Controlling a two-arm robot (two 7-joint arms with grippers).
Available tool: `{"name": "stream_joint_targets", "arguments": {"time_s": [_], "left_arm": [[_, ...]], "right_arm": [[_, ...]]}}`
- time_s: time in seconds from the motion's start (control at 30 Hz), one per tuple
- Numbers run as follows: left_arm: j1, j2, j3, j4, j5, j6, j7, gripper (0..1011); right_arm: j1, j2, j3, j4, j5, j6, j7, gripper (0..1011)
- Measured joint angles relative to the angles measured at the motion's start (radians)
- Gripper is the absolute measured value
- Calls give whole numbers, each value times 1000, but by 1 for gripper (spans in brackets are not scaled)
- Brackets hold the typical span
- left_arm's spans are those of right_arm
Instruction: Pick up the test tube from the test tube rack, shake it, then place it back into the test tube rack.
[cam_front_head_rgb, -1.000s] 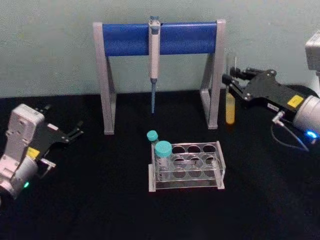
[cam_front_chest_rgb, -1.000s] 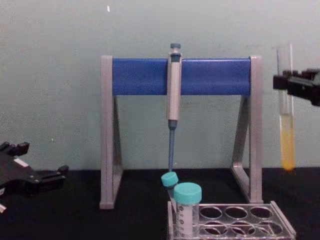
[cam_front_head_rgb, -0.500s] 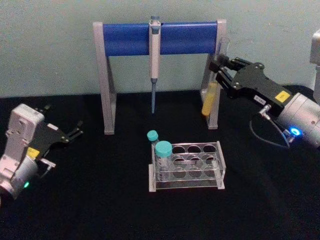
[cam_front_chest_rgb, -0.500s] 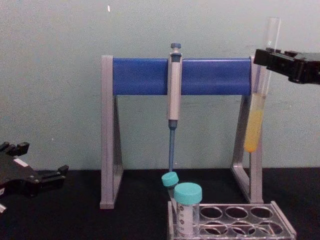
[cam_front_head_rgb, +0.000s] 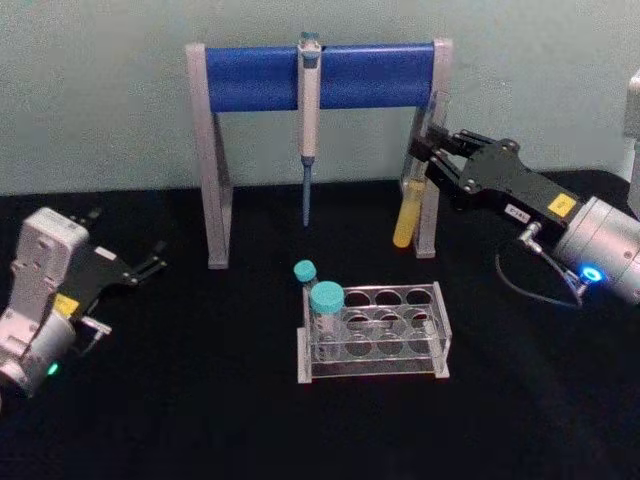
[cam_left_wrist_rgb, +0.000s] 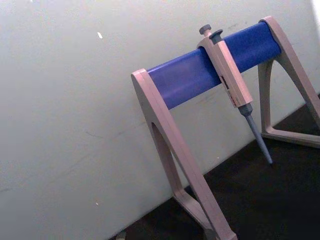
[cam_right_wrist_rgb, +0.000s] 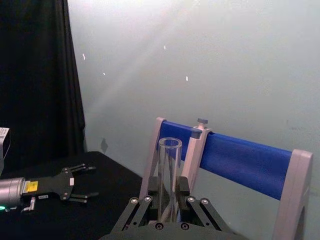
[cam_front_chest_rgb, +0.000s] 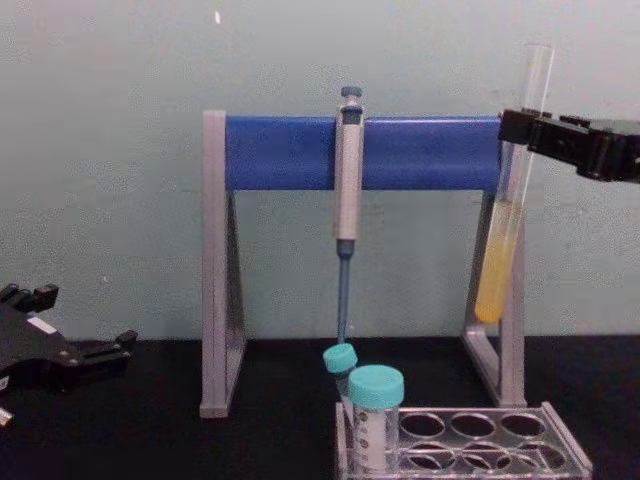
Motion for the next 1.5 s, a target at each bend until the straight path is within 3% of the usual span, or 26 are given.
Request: {"name": "stream_joint_targets", "arguments": {"time_s": [0.53,0.97,1.5], "left_arm": [[0,0,0,0,0,0,0,1001],[0,0,0,0,0,0,0,1001],[0,0,0,0,0,0,0,1001]], "right_arm": [[6,15,-19,4,-3,-17,9,233],[2,30,-59,25,-48,-36,36,233],[16,1,-93,105,-85,-48,56,233]]}}
